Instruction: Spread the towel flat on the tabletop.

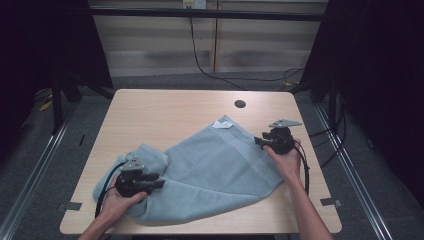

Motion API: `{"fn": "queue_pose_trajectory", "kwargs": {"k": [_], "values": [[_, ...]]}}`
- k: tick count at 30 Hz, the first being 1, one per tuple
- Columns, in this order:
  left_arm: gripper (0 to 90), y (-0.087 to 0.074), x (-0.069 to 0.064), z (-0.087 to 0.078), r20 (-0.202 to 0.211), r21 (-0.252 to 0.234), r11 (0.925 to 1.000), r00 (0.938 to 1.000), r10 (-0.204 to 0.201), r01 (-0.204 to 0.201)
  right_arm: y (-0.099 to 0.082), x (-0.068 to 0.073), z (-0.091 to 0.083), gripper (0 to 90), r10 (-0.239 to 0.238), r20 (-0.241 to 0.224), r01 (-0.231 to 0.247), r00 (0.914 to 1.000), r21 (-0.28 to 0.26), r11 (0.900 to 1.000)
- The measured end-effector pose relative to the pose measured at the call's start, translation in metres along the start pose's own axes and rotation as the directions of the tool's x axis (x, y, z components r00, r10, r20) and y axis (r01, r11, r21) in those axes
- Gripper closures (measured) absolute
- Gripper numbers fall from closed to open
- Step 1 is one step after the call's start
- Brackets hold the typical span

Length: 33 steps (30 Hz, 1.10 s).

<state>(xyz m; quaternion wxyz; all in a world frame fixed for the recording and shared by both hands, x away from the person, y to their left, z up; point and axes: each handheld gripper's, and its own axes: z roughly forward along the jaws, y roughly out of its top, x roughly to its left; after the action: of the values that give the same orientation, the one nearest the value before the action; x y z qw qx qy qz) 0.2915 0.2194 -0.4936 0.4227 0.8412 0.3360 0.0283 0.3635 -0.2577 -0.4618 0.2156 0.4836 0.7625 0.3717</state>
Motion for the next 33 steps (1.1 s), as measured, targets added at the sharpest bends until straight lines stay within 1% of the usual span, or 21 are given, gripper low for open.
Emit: {"fn": "queue_pose_trajectory", "kwargs": {"k": [3, 4, 5, 7, 8, 9, 11, 13, 14, 16, 17, 19, 20, 21, 23, 25, 27, 29, 30, 31, 33], "values": [[59.2, -0.002, -0.010, -0.012, 0.026, -0.017, 0.9997, 0.9995, 0.020, -0.019, -0.007, 0.018, -0.008, 55.2, -0.013, -0.071, 0.012, 0.9974, -0.009, 0.9999], [59.2, -0.002, -0.010, -0.015, 0.029, -0.027, 0.9994, 0.9993, 0.021, -0.020, -0.012, 0.030, -0.013, 55.2, -0.016, -0.117, 0.015, 0.9931, -0.006, 0.9999], [59.3, 0.000, -0.011, -0.018, 0.037, -0.043, 0.9989, 0.9992, 0.018, -0.017, -0.015, 0.036, -0.015, 55.3, -0.021, -0.135, 0.021, 0.9906, -0.006, 0.9998], [60.4, 0.007, -0.007, -0.025, 0.029, -0.077, 0.9967, 0.9992, 0.029, -0.027, -0.026, 0.056, -0.024, 55.9, -0.022, -0.206, 0.025, 0.9782, 0.010, 0.9996], [60.5, 0.014, -0.001, -0.027, 0.018, -0.100, 0.9949, 0.9997, 0.018, -0.016, -0.033, 0.066, -0.028, 56.5, -0.034, -0.221, 0.042, 0.9746, 0.029, 0.9987], [61.0, 0.014, -0.001, -0.027, 0.018, -0.100, 0.9949, 0.9997, 0.018, -0.016, -0.033, 0.066, -0.028, 56.5, -0.034, -0.221, 0.042, 0.9746, 0.029, 0.9987], [62.3, 0.028, 0.017, -0.031, 0.008, -0.133, 0.9911, 0.9999, -0.006, 0.007, -0.049, 0.087, -0.037, 57.7, -0.044, -0.262, 0.062, 0.9642, 0.062, 0.9961], [63.7, 0.033, 0.032, -0.032, -0.020, -0.154, 0.9875, 0.9991, -0.037, 0.033, -0.056, 0.093, -0.042, 57.7, -0.050, -0.275, 0.076, 0.9602, 0.083, 0.9936], [64.4, 0.033, 0.032, -0.032, -0.020, -0.154, 0.9875, 0.9991, -0.037, 0.033, -0.056, 0.093, -0.042, 57.7, -0.050, -0.275, 0.076, 0.9602, 0.083, 0.9936], [66.3, 0.036, 0.048, -0.030, -0.050, -0.157, 0.9856, 0.9962, -0.071, 0.062, -0.068, 0.099, -0.047, 57.6, -0.040, -0.285, 0.073, 0.9578, 0.106, 0.9917], [66.8, 0.034, 0.062, -0.024, -0.074, -0.154, 0.9838, 0.9918, -0.104, 0.092, -0.072, 0.099, -0.046, 57.5, -0.040, -0.283, 0.076, 0.9584, 0.116, 0.9904], [66.9, 0.031, 0.068, -0.018, -0.077, -0.135, 0.9846, 0.9895, -0.123, 0.112, -0.076, 0.098, -0.044, 57.1, -0.034, -0.269, 0.073, 0.9626, 0.139, 0.9876], [67.6, 0.026, 0.071, -0.009, -0.107, -0.093, 0.9899, 0.9873, -0.117, 0.107, -0.081, 0.093, -0.039, 59.4, -0.040, -0.272, 0.082, 0.9613, 0.145, 0.9860], [67.4, 0.024, 0.071, -0.006, -0.106, -0.062, 0.9936, 0.9892, -0.100, 0.094, -0.079, 0.092, -0.038, 60.3, -0.041, -0.268, 0.084, 0.9626, 0.148, 0.9854], [65.6, 0.021, 0.068, -0.004, -0.113, -0.048, 0.9949, 0.9892, -0.094, 0.089, -0.077, 0.088, -0.034, 60.7, -0.069, -0.255, 0.107, 0.9646, 0.140, 0.9843], [65.4, 0.021, 0.067, -0.005, -0.106, -0.054, 0.9946, 0.9899, -0.094, 0.088, -0.075, 0.084, -0.031, 60.8, -0.074, -0.247, 0.110, 0.9663, 0.138, 0.9843], [64.9, 0.024, 0.060, -0.012, -0.097, -0.097, 0.9931, 0.9925, -0.074, 0.065, -0.067, 0.071, -0.021, 60.6, -0.079, -0.207, 0.108, 0.9751, 0.133, 0.9853], [63.7, 0.026, 0.059, -0.015, -0.092, -0.105, 0.9929, 0.9935, -0.066, 0.057, -0.064, 0.066, -0.017, 60.5, -0.077, -0.198, 0.105, 0.9771, 0.134, 0.9854], [63.6, 0.027, 0.058, -0.019, -0.086, -0.129, 0.9901, 0.9941, -0.066, 0.055, -0.056, 0.054, -0.007, 60.3, -0.073, -0.175, 0.097, 0.9818, 0.137, 0.9858], [63.5, 0.027, 0.059, -0.021, -0.079, -0.143, 0.9875, 0.9939, -0.077, 0.066, -0.054, 0.050, -0.003, 60.1, -0.075, -0.164, 0.097, 0.9836, 0.133, 0.9864], [63.4, 0.027, 0.061, -0.023, -0.085, -0.148, 0.9867, 0.9931, -0.080, 0.067, -0.047, 0.036, 0.005, 59.6, -0.059, -0.147, 0.078, 0.9874, 0.132, 0.9881]]}}
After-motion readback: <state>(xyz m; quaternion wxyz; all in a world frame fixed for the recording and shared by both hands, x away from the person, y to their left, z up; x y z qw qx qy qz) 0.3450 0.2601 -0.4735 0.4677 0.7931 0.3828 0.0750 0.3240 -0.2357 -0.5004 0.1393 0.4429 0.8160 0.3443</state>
